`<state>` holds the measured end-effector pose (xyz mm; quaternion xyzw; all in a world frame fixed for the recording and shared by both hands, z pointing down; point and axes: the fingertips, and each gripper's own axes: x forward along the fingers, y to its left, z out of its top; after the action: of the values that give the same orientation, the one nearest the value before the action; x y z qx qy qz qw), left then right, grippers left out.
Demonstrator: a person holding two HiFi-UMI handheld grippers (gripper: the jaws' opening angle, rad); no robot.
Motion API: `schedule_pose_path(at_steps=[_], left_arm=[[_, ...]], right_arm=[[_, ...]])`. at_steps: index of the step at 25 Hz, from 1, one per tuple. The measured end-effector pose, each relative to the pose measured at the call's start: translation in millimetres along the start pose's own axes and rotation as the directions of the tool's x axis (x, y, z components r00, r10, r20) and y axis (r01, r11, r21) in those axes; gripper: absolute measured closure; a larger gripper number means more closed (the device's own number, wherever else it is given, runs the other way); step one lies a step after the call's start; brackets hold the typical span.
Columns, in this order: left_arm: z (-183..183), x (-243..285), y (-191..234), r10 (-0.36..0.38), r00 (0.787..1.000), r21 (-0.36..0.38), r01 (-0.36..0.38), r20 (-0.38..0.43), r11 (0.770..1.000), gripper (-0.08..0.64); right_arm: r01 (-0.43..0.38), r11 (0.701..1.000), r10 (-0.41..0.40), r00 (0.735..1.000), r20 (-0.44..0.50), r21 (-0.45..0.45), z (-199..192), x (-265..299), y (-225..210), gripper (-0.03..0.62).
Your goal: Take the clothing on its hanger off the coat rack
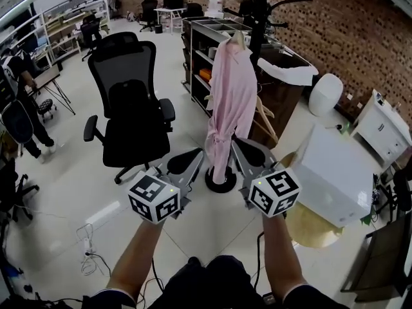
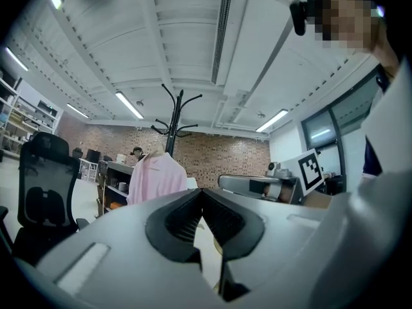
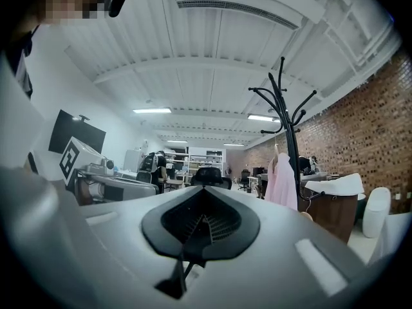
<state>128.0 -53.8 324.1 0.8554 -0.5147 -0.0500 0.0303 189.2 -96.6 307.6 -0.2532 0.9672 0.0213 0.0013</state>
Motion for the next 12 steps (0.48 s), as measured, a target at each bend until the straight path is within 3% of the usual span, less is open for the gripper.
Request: schedule_pose_path(at_steps=[12], left_arm=[[0, 48, 68, -0.024, 1.000, -0.018, 0.024, -0.006, 1.000, 0.549]], right_arm=[[0.027, 1.000, -0.027, 0.999, -0.020, -0.014, 1, 71, -46, 0.591]])
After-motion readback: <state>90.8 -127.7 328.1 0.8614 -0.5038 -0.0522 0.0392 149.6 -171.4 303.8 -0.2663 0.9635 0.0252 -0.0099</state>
